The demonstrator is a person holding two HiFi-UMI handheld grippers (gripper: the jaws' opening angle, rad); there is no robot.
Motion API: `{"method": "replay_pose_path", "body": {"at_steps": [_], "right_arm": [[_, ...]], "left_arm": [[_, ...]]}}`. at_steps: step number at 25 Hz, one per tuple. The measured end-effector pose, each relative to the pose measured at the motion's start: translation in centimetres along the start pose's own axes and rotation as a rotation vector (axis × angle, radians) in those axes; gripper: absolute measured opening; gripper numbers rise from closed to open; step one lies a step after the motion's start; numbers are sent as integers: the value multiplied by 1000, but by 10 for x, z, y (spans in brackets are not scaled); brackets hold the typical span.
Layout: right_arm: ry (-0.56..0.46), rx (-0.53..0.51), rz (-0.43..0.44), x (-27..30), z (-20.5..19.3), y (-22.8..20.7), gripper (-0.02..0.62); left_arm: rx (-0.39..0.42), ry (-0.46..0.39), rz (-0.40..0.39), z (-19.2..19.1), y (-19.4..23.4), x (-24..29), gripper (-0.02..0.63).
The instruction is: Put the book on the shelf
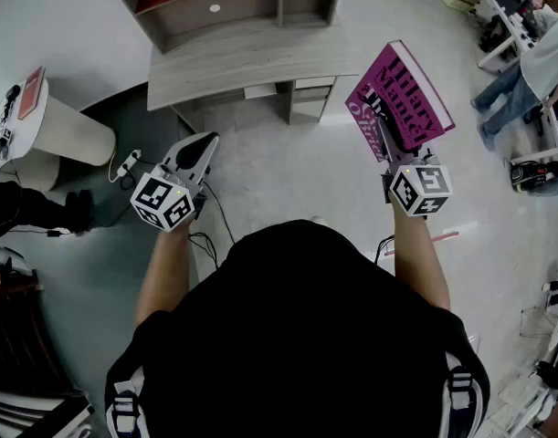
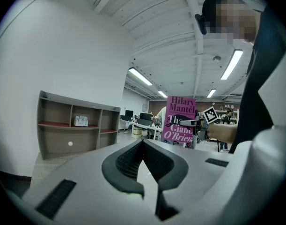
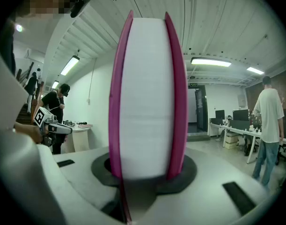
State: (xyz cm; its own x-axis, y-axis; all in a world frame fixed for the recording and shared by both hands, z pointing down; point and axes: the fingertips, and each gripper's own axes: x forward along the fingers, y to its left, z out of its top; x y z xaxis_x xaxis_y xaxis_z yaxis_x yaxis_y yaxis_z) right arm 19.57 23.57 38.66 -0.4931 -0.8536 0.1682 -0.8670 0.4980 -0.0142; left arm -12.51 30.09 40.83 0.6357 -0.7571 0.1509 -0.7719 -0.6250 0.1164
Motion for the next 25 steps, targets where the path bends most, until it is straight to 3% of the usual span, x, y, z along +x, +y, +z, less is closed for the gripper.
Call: {"method": "replay_pose_path", "body": {"at_steps": [25], "right_arm": [[10,11,-18,6,3,22,150]], "left_arm": [[-3,17,-25,-4,14,-23,20]]}}
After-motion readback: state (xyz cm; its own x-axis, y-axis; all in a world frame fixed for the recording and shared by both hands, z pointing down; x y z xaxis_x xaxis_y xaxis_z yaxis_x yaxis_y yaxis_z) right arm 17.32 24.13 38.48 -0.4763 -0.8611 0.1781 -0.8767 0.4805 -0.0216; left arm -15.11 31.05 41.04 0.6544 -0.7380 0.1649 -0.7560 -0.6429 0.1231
